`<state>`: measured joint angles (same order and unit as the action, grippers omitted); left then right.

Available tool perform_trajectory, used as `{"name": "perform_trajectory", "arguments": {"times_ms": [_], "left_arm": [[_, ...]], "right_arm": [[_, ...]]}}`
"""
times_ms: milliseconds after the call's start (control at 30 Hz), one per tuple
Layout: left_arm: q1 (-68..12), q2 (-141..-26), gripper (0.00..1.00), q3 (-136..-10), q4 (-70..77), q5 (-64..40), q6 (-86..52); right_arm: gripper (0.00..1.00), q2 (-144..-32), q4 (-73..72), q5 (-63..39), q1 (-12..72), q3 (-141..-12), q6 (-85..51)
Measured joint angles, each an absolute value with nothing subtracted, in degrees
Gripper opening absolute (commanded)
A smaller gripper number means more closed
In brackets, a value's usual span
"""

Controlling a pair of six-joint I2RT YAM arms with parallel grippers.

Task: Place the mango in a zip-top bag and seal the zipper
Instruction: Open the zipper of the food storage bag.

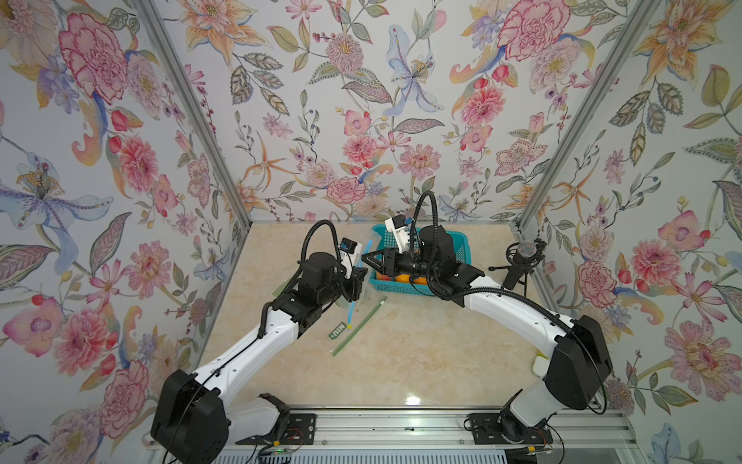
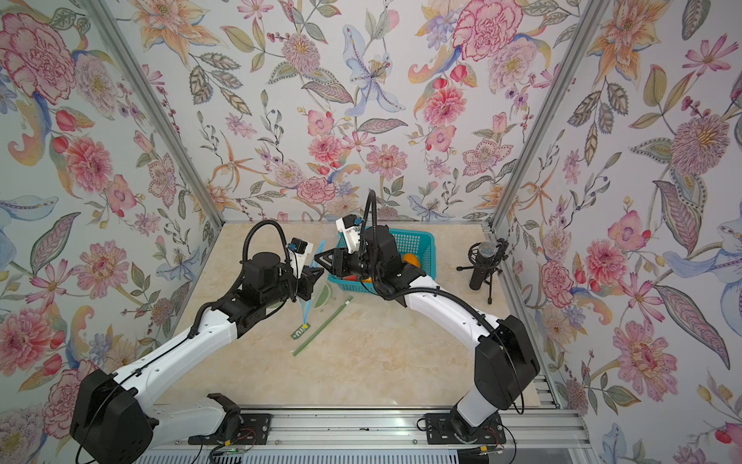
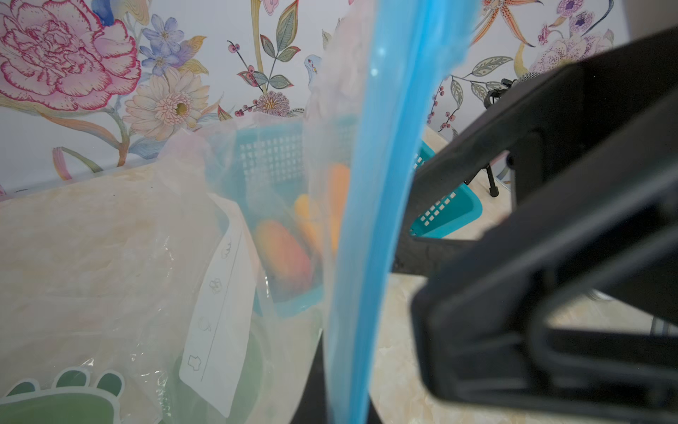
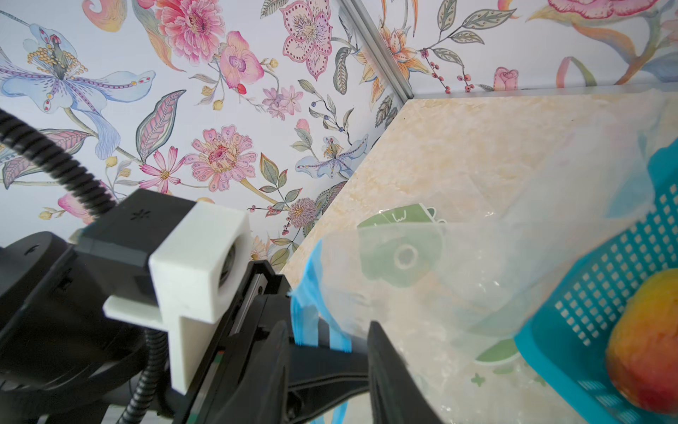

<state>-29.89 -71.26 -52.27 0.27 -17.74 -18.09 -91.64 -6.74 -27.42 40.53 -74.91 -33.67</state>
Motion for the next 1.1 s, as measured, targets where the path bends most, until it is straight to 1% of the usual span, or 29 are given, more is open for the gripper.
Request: {"name": "perform_trajectory", "arguments": {"times_ms": [300, 367, 467, 567, 600, 700, 733, 767, 800, 967, 1100], "left_arm": [[-29.9, -71.3, 0.0, -52.3, 1.6, -19.4, -18.5], [-29.9, -71.5, 0.0, -52.3, 1.8, -19.5, -18.5], [-29.9, -72.1, 0.0, -52.3, 1.8, -19.6, -18.5], [-29.9, -72.2, 0.0, -52.3, 1.7, -19.5, -18.5], [-29.9, -72.2, 0.03, -52.3, 1.8, -19.5, -18.5], [-29.8, -72.2, 0.16, -52.3, 1.8, -19.3, -18.5], [-29.8, -72.2, 0.23, -52.3, 1.8, -19.3, -18.6], [-29.6, -72.2, 0.31, -52.3, 1.8, -19.3, -18.7], [-29.4, -72.2, 0.34, -52.3, 1.8, -19.3, -18.9], [-27.9, -71.2, 0.45, -51.9, 1.8, -19.3, -18.9], [-27.0, -68.8, 0.44, -51.2, 1.7, -19.2, -18.9]], "right_arm": [[0.25, -94.3, -7.2, -27.2, 40.7, -77.0, -33.7], [0.21, -95.0, -7.1, -27.2, 40.9, -77.5, -33.7], [0.12, -95.4, -7.1, -27.2, 41.1, -77.8, -33.8], [0.0, -95.4, -7.1, -27.1, 41.2, -77.8, -33.7], [0.0, -95.4, -7.1, -26.9, 41.2, -77.8, -33.5], [0.0, -95.4, -7.1, -26.5, 41.2, -77.8, -33.7], [0.0, -95.4, -7.1, -26.3, 41.2, -77.8, -33.7], [0.0, -95.4, -7.1, -25.9, 41.2, -77.8, -33.7], [0.0, -95.4, -7.1, -25.3, 41.2, -77.8, -33.7], [0.0, -94.9, -7.1, -21.5, 40.8, -76.0, -33.7], [0.0, -94.0, -6.7, -18.5, 39.2, -73.5, -34.3]]}}
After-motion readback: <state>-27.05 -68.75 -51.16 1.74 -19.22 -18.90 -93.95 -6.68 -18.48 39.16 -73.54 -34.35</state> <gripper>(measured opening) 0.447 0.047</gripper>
